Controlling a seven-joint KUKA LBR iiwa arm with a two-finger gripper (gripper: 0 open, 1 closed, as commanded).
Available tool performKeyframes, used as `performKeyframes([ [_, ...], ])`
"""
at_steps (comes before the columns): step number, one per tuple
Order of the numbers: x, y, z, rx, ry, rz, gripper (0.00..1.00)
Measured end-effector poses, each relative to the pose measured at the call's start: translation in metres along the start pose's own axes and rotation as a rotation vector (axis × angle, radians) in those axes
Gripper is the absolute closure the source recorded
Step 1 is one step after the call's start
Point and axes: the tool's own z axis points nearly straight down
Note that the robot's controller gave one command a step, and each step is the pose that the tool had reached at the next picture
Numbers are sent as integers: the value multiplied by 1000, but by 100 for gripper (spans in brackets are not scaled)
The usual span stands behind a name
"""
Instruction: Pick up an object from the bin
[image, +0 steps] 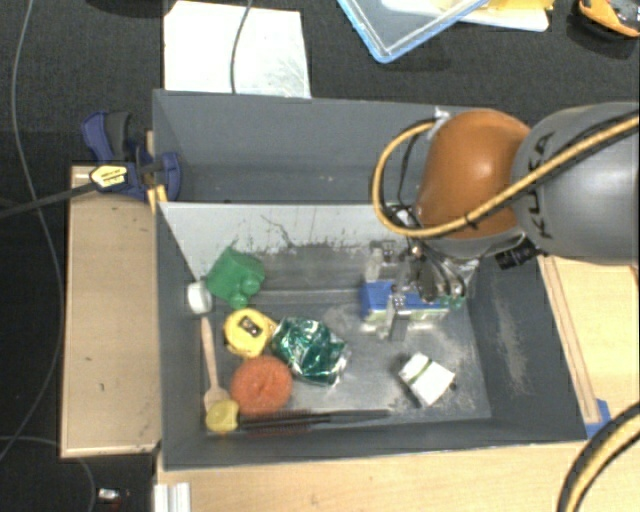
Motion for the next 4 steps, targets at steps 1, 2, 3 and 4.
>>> performKeyframes([
  [1,-2,0,-5,0,-8,1,0],
  [2,13,56,55,0,-11,-147,0],
  [3,33,103,50,0,-14,-190,0],
  [4,38,102,58,2,-9,-222,0],
])
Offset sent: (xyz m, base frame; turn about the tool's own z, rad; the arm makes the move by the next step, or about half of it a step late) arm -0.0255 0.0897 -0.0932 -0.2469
